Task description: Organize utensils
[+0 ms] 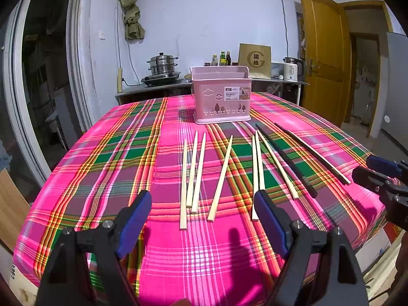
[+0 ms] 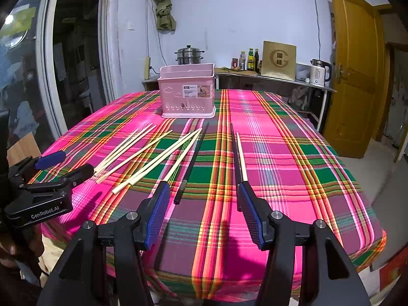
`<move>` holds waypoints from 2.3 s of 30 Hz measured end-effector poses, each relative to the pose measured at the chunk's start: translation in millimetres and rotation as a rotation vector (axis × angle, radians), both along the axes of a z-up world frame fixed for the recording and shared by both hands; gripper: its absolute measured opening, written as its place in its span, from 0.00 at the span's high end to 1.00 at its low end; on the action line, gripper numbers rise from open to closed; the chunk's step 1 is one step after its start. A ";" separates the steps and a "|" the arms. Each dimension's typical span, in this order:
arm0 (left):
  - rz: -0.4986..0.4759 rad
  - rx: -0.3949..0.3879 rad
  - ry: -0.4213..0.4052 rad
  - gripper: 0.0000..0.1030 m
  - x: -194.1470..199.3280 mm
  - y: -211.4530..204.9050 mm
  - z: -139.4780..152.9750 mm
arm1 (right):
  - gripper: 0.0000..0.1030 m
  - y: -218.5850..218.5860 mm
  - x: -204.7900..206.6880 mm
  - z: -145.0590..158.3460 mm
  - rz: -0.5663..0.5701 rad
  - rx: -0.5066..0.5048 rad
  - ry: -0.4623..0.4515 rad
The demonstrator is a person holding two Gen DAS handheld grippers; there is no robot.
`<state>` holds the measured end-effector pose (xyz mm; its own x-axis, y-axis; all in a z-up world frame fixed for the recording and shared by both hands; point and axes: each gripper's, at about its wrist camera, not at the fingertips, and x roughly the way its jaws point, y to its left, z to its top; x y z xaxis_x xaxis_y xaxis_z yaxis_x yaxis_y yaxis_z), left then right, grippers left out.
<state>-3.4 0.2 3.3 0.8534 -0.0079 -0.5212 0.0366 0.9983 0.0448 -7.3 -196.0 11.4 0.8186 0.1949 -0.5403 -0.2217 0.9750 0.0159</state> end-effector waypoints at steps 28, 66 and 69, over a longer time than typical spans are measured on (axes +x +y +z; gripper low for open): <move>-0.003 -0.005 -0.007 0.18 -5.2 -4.2 10.4 | 0.45 1.4 -2.5 5.8 0.002 -0.006 -0.013; -0.112 -0.057 0.082 0.18 52.8 -17.3 22.0 | 0.45 1.5 31.8 15.4 0.037 -0.030 0.001; -0.153 -0.089 0.108 0.18 72.7 -21.6 28.2 | 0.45 -2.8 48.4 17.0 0.034 -0.027 0.018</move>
<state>69.3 -21.4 31.5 0.7780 -0.1829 -0.6010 0.1876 0.9807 -0.0556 41.1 -198.8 28.4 0.8015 0.2081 -0.5606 -0.2551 0.9669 -0.0057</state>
